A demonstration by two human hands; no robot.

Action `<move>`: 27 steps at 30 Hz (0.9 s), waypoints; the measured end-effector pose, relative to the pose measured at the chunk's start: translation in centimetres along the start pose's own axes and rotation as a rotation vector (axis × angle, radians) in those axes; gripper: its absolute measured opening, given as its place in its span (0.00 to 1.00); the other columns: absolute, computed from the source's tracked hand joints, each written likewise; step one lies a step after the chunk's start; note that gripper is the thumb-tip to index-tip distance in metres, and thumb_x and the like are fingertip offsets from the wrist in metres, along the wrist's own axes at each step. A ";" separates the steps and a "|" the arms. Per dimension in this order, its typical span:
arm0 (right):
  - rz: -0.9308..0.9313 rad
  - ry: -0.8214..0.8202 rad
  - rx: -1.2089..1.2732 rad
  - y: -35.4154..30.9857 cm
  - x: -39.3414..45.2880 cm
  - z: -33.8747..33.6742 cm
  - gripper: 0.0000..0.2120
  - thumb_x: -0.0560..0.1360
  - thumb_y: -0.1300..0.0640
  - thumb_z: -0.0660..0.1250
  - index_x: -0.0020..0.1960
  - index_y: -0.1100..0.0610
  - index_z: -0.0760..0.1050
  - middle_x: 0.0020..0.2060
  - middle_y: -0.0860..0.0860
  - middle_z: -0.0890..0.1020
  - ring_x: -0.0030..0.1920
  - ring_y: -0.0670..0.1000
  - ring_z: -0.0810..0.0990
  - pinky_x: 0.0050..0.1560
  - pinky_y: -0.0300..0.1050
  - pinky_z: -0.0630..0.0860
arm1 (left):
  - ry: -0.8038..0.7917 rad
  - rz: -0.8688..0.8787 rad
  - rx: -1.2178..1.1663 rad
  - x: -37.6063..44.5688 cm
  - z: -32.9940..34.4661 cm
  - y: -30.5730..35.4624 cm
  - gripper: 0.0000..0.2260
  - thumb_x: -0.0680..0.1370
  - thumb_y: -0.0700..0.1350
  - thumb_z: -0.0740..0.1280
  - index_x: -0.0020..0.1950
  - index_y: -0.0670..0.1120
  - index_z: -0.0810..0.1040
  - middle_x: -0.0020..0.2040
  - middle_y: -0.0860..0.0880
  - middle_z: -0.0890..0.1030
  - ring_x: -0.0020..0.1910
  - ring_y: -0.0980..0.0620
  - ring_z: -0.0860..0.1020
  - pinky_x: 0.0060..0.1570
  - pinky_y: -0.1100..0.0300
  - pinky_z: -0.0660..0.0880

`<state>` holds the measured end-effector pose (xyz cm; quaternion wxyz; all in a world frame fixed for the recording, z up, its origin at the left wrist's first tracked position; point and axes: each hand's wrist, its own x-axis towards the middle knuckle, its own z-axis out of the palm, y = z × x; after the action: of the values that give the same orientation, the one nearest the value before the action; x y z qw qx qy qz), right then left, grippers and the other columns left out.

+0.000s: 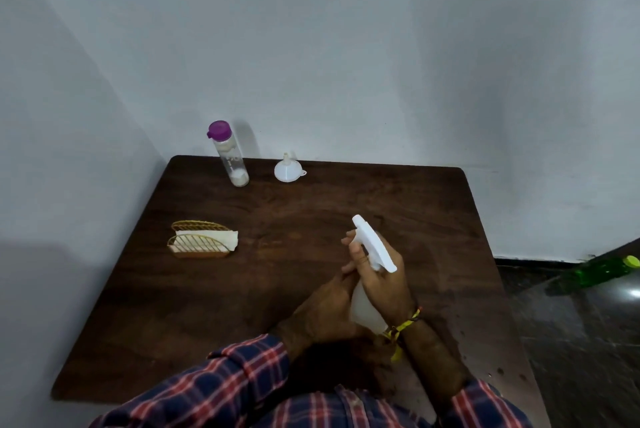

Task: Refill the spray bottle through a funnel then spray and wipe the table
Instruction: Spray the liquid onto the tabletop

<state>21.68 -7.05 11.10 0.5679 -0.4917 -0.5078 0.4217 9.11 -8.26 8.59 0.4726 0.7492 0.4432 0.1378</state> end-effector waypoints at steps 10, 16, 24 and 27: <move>0.144 -0.074 -0.197 1.0 0.7 0.2 0.09 0.76 0.52 0.70 0.56 0.52 0.81 0.45 0.52 0.85 0.31 0.47 0.81 0.38 0.44 0.79 | 0.139 -0.458 0.214 -3.2 -1.9 -6.6 0.34 0.75 0.61 0.68 0.76 0.51 0.62 0.75 0.50 0.66 0.74 0.51 0.62 0.73 0.53 0.61; 0.389 -0.147 -0.402 4.3 -1.4 2.9 0.14 0.75 0.46 0.70 0.60 0.46 0.81 0.46 0.44 0.85 0.38 0.35 0.81 0.40 0.24 0.74 | -0.002 -0.751 0.408 -4.3 -3.4 -11.7 0.36 0.77 0.55 0.68 0.78 0.43 0.55 0.79 0.42 0.56 0.77 0.38 0.54 0.74 0.47 0.58; 0.458 -0.133 -0.644 6.2 -2.3 4.6 0.18 0.72 0.39 0.69 0.49 0.53 0.84 0.38 0.49 0.86 0.42 0.51 0.85 0.47 0.48 0.81 | -0.125 -0.730 0.463 -5.3 -2.7 -13.6 0.36 0.79 0.46 0.66 0.80 0.42 0.48 0.80 0.42 0.48 0.77 0.37 0.52 0.74 0.49 0.55; 0.509 -0.310 -0.729 6.7 -2.8 4.5 0.29 0.65 0.29 0.66 0.53 0.50 0.81 0.40 0.48 0.85 0.41 0.54 0.85 0.46 0.53 0.82 | -0.135 -0.727 0.459 -5.3 -2.9 -13.9 0.35 0.79 0.45 0.66 0.80 0.44 0.49 0.80 0.43 0.49 0.77 0.37 0.53 0.74 0.49 0.56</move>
<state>17.00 -8.14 4.08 0.1542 -0.6992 -0.5650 0.4101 -3.15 -8.52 -0.37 0.3396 0.6375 0.6653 -0.1890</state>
